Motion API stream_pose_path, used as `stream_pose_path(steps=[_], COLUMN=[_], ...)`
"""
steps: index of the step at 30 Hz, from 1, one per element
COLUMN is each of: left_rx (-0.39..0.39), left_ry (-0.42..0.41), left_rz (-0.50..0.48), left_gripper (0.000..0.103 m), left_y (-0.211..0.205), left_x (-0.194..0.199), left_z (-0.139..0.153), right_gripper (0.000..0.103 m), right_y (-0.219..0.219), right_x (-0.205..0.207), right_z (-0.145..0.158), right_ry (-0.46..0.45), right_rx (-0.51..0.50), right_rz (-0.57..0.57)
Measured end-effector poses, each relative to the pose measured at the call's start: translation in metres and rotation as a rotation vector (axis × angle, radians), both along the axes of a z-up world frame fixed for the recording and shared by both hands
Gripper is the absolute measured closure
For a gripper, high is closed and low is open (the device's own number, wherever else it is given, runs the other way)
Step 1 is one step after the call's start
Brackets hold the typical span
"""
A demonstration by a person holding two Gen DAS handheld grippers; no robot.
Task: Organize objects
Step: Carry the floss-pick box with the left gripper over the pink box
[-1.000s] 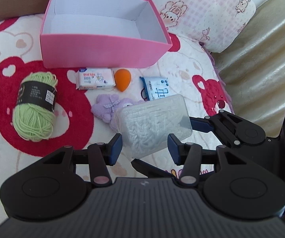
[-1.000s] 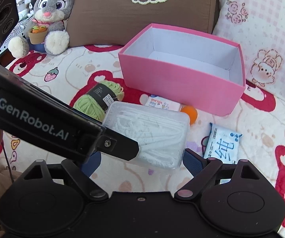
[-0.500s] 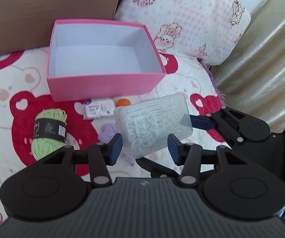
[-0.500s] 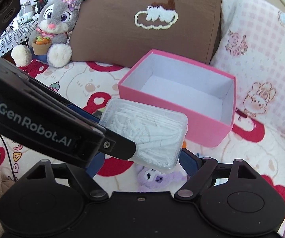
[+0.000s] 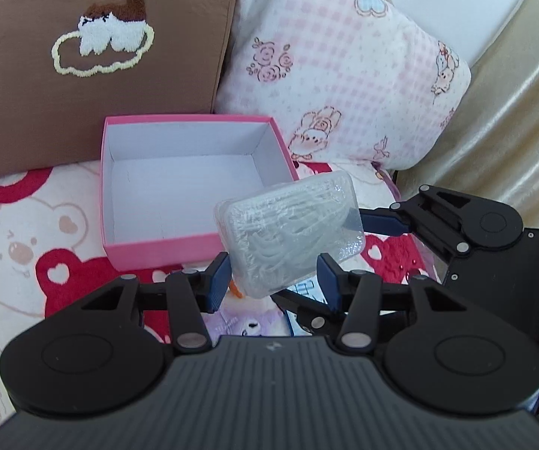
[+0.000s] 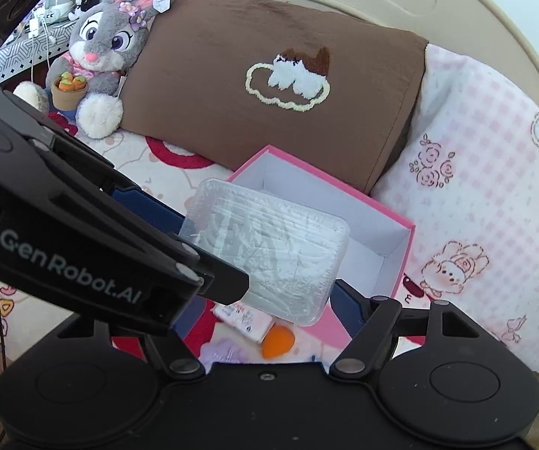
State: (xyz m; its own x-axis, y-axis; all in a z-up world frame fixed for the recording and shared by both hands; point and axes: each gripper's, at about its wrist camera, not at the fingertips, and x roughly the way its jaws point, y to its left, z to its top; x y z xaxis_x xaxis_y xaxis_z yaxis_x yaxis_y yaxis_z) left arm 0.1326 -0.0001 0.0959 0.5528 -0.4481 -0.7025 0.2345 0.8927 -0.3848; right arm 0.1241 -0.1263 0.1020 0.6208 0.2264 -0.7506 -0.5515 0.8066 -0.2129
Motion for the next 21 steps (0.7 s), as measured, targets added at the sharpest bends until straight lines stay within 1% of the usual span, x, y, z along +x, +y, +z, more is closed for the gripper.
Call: stream_pose_path(steps=[4, 8, 12, 15, 21], left_rx=[0.0, 0.002, 0.018, 0.033, 0.064], left_ry=[0.014, 0.026, 0.063, 0.1, 0.164], left_rz=[-0.002, -0.003, -0.011, -0.02, -0.025], left_gripper=[0.054, 0.054, 0.054, 0.054, 0.054], left_y=[0.003, 0.003, 0.0, -0.005, -0.021], left_x=[0.026, 0.055, 0.087, 0.112, 0.16], left_z=[-0.001, -0.009, -0.028, -0.045, -0.085], right_gripper=[0.027, 0.027, 0.028, 0.028, 0.029], right_y=[0.004, -0.002, -0.016, -0.025, -0.033], right_x=[0.023, 0.05, 0.079, 0.1, 0.139], right_z=[0.002, -0.006, -0.028, -0.05, -0.091], right_ry=[0.002, 0.012, 0.059, 0.088, 0.154], right_rx=[-0.025, 0.012, 0.111, 0.163, 0.163], right_rz=[0.019, 0.021, -0.01, -0.039, -0.078])
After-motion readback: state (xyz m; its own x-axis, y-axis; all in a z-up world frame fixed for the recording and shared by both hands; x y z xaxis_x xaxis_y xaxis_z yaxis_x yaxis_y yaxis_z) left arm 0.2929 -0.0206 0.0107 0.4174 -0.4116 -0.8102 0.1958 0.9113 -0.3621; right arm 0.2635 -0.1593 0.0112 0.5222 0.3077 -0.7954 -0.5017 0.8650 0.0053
